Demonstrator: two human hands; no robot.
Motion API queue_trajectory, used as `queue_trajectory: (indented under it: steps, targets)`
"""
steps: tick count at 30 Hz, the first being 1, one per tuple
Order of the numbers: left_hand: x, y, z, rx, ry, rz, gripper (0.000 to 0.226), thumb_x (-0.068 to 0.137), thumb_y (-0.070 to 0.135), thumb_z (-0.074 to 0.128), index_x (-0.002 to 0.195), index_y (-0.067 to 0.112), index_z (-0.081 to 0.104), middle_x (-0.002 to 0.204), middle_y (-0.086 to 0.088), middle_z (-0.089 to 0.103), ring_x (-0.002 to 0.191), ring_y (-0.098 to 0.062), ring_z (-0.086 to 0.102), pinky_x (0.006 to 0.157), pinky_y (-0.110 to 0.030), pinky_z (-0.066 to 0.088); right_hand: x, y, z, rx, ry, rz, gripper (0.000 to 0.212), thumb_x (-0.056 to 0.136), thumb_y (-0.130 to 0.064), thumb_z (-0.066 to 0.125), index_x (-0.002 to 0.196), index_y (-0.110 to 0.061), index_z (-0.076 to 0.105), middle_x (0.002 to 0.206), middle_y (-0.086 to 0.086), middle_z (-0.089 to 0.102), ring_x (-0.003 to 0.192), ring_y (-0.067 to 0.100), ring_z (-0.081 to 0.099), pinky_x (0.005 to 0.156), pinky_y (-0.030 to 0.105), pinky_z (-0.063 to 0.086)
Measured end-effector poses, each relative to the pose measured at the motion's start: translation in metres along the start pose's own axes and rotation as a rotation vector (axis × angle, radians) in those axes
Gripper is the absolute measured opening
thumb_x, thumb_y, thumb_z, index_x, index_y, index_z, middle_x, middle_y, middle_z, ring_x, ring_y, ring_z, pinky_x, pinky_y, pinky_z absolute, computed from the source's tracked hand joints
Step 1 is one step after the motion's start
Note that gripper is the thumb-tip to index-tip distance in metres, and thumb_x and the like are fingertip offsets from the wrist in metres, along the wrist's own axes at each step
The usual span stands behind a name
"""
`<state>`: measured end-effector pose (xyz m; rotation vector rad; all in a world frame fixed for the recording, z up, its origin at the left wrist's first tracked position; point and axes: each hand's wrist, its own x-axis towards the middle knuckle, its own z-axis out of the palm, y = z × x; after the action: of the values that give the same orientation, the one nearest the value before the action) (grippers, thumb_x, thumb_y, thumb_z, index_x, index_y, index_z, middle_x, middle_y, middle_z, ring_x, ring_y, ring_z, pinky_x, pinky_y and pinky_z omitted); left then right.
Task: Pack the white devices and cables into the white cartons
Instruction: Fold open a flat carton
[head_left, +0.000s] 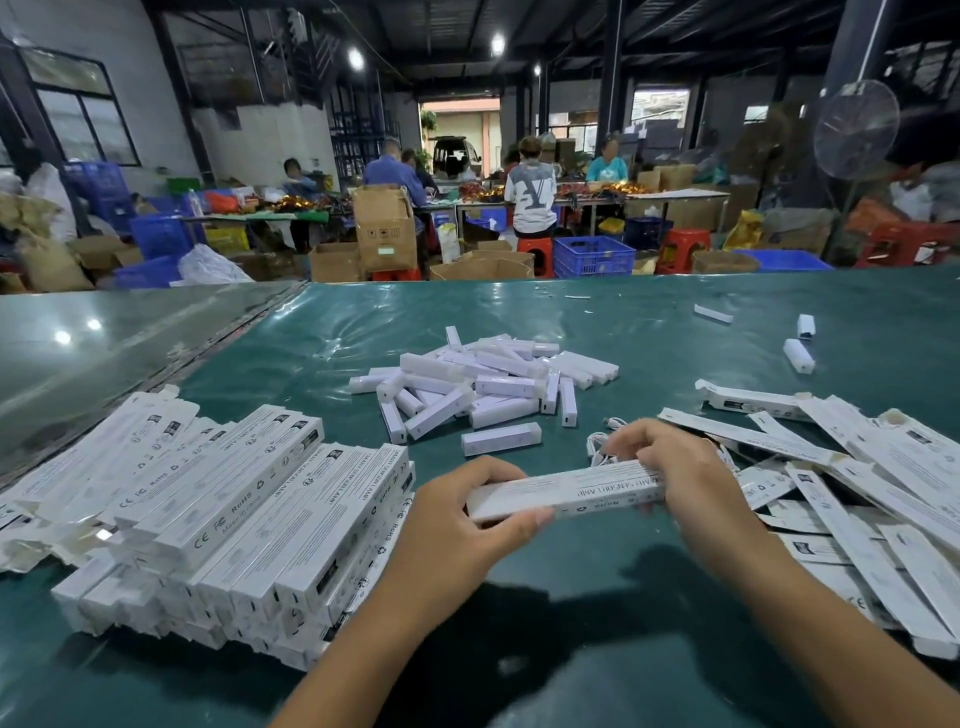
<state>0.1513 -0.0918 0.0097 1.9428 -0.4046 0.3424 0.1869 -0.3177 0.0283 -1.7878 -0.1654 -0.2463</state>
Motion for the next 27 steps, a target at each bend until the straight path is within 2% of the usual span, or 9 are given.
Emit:
queue_trajectory:
  steps: [2,5,8,11,14,17,21,24,27]
  targets:
    - [-0.003,0.005,0.006,-0.06,0.075,-0.003,0.025,0.079,0.043,0.081,0.099,0.033,0.07,0.098,0.013,0.073,0.088,-0.005,0.069,0.075,-0.022,0.053,-0.005,0.004,0.007,0.154,-0.071,0.034,0.04,0.098,-0.006,0.04,0.093,-0.02,0.077,0.099,0.005,0.076,0.095,0.014,0.071,0.078,0.029,0.051]
    - [-0.006,0.011,0.014,-0.179,0.21,-0.004,0.033,0.077,0.034,0.081,0.105,0.029,0.065,0.107,0.012,0.071,0.097,-0.01,0.069,0.082,-0.027,0.056,-0.008,0.005,0.013,0.484,-0.166,0.108,0.042,0.097,-0.039,0.046,0.113,-0.014,0.075,0.121,0.008,0.073,0.117,0.022,0.068,0.096,0.04,0.046]
    - [-0.01,0.015,0.02,-0.218,0.221,0.007,0.038,0.075,0.032,0.083,0.107,0.029,0.063,0.106,0.011,0.07,0.096,-0.011,0.069,0.078,-0.02,0.055,-0.008,0.003,0.013,0.565,-0.157,0.054,0.051,0.094,-0.05,0.049,0.12,-0.013,0.072,0.124,0.01,0.072,0.118,0.024,0.067,0.097,0.04,0.045]
    - [-0.012,0.018,0.019,-0.166,0.16,-0.016,0.033,0.074,0.035,0.084,0.1,0.027,0.066,0.094,0.009,0.071,0.088,-0.01,0.069,0.071,-0.017,0.051,-0.009,0.006,0.018,0.342,-0.054,-0.068,0.023,0.099,-0.026,0.056,0.105,-0.021,0.078,0.11,0.007,0.077,0.102,0.028,0.074,0.087,0.038,0.056]
    - [-0.008,0.016,0.006,0.036,-0.034,0.03,0.021,0.081,0.035,0.083,0.092,0.025,0.069,0.087,0.011,0.07,0.082,-0.008,0.064,0.073,-0.022,0.048,-0.006,0.011,0.016,0.284,-0.06,-0.031,0.03,0.102,-0.005,0.053,0.103,-0.025,0.076,0.1,0.012,0.078,0.087,0.033,0.077,0.068,0.032,0.061]
    - [-0.004,0.022,-0.008,0.581,-0.103,0.252,0.03,0.086,0.056,0.067,0.087,0.027,0.066,0.088,0.015,0.065,0.086,-0.006,0.052,0.081,-0.03,0.043,-0.002,0.008,0.014,0.346,-0.112,-0.013,0.02,0.1,-0.022,0.058,0.111,-0.027,0.072,0.103,0.015,0.077,0.091,0.033,0.077,0.071,0.037,0.061]
    - [0.001,0.036,-0.049,0.716,0.268,0.42,0.029,0.082,0.047,0.067,0.089,0.019,0.068,0.084,0.005,0.065,0.079,-0.021,0.057,0.074,-0.039,0.044,0.002,0.005,0.01,0.464,0.003,0.012,0.031,0.096,-0.035,0.055,0.12,-0.018,0.065,0.11,0.009,0.077,0.103,0.023,0.074,0.079,0.033,0.06]
    - [-0.001,0.033,-0.1,0.788,0.477,0.102,0.027,0.086,0.044,0.073,0.09,0.019,0.064,0.084,0.004,0.062,0.077,-0.022,0.055,0.074,-0.042,0.045,0.003,0.003,0.007,0.462,0.084,0.065,0.021,0.105,-0.023,0.049,0.113,-0.014,0.066,0.105,0.015,0.076,0.096,0.025,0.074,0.079,0.039,0.057]
    - [-0.008,0.024,-0.13,0.879,0.472,-0.321,0.03,0.083,0.049,0.075,0.093,0.023,0.062,0.09,0.004,0.064,0.087,-0.021,0.056,0.083,-0.041,0.042,0.002,0.006,0.01,0.384,0.065,0.083,0.02,0.105,-0.02,0.049,0.112,-0.011,0.066,0.102,0.016,0.076,0.084,0.018,0.073,0.066,0.029,0.057]
